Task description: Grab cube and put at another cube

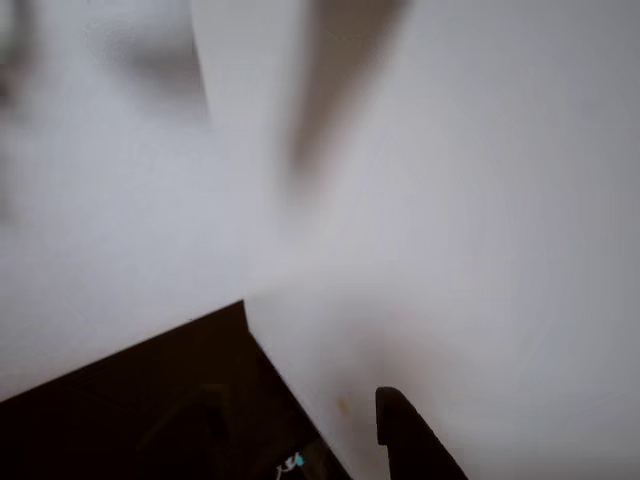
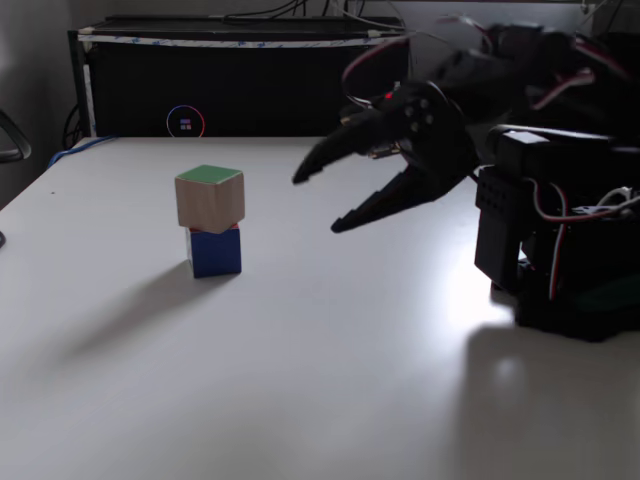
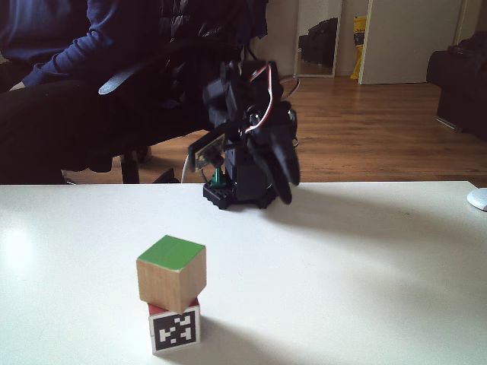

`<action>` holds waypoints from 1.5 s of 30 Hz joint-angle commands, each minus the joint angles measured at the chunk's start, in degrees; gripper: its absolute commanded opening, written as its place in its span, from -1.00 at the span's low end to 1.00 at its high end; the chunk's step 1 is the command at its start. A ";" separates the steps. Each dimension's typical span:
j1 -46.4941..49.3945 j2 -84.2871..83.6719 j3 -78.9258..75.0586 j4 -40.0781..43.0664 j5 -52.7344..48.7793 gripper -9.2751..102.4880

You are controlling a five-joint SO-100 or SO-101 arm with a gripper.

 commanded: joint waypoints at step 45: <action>6.94 1.23 5.98 11.69 -7.38 -0.83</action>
